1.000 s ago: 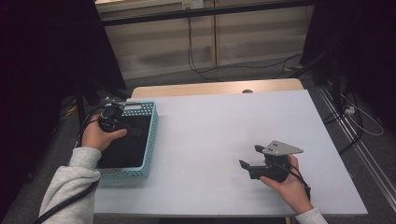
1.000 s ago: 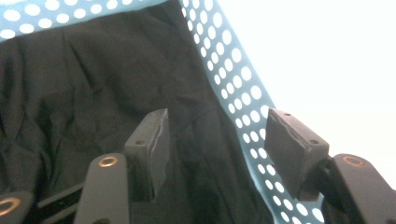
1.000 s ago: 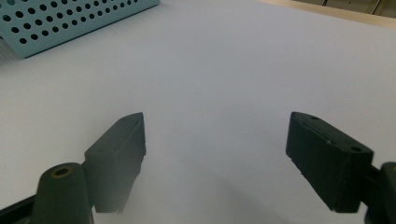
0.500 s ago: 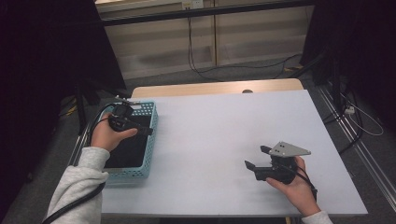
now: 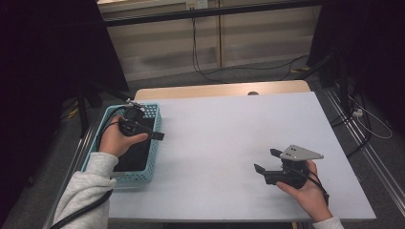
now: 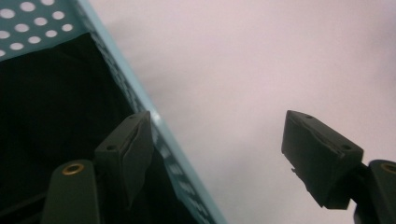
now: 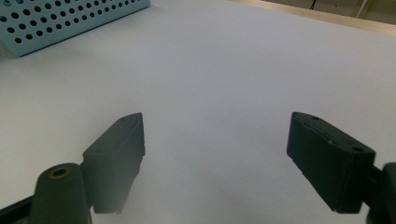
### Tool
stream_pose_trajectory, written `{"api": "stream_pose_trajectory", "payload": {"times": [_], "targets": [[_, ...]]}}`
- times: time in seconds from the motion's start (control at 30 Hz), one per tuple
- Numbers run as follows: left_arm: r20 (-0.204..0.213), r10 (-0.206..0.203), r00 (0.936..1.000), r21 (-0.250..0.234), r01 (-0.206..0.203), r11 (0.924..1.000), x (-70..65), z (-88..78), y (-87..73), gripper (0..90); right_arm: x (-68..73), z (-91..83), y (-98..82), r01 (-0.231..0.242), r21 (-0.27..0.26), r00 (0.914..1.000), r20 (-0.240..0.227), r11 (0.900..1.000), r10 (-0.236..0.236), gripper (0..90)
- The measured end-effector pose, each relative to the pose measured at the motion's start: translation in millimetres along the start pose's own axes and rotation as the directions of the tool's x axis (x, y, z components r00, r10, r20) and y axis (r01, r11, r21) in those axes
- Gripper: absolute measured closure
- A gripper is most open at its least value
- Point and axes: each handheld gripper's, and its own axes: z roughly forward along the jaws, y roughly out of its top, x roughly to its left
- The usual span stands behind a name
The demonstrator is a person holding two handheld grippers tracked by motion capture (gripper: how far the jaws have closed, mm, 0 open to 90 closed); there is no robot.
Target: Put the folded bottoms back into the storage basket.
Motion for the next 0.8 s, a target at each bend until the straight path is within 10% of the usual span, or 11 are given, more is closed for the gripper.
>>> {"api": "stream_pose_trajectory", "payload": {"times": [0.8], "targets": [[0.057, 0.086, 0.9947, -0.004, -0.085, 0.9963, -34.2, 19.8, 9.1, 22.8, -12.8, -16.3, -10.0, -0.01, 0.01, 0.9998, 0.016, 1.0, 0.01, 18.8]]}}
